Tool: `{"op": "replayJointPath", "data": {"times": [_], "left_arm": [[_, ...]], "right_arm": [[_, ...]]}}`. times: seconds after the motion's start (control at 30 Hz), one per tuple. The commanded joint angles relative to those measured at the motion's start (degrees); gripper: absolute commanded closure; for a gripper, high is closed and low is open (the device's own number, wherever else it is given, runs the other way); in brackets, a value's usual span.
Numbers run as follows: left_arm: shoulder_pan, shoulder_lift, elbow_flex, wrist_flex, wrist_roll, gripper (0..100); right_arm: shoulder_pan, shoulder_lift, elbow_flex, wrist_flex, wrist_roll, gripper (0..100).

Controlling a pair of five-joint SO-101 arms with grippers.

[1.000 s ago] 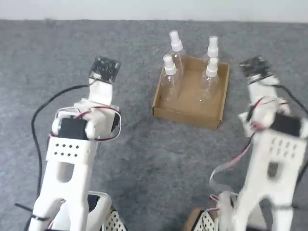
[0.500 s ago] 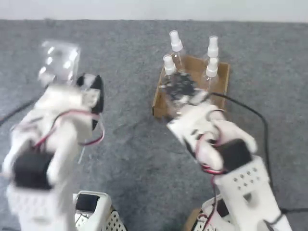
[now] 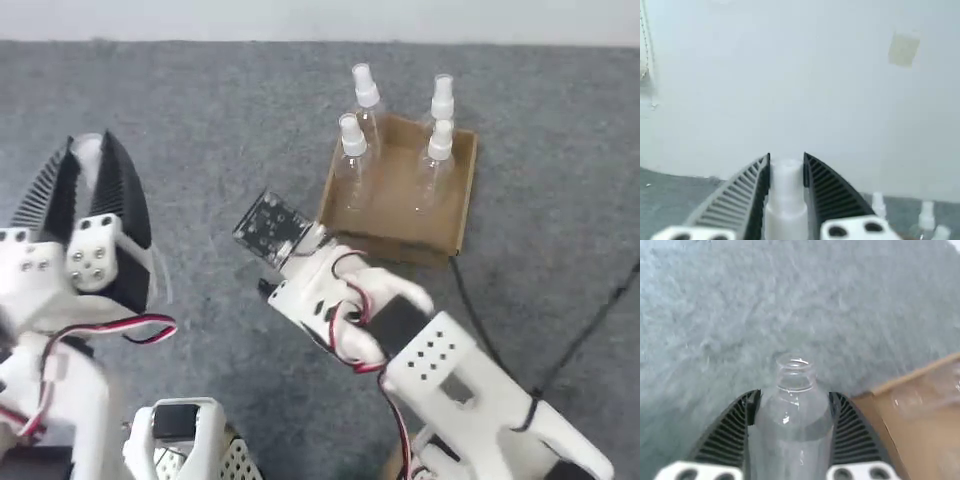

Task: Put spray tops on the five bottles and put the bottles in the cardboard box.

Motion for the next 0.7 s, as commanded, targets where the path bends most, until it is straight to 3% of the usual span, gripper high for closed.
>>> {"op": "replayJointPath", "data": {"times": [0.0,0.2,0.37,0.67], "left_arm": [[-0.35,-0.18,-1.8,-2.81,6.59,99],[-0.26,-0.18,2.51,-8.09,12.13,99],[3.78,-0.35,10.77,-16.18,11.96,99],[5.45,-0.18,17.19,-16.7,11.6,99]], "right_arm": [[-0.66,-1.36,9.49,-23.16,-1.67,99.1],[-1.98,-4.7,19.43,-38.2,-7.3,99.2],[-7.16,-8.75,24.18,-39.34,-7.12,99.2],[-7.69,-12.97,26.2,-38.81,-7.12,99.2]]}}
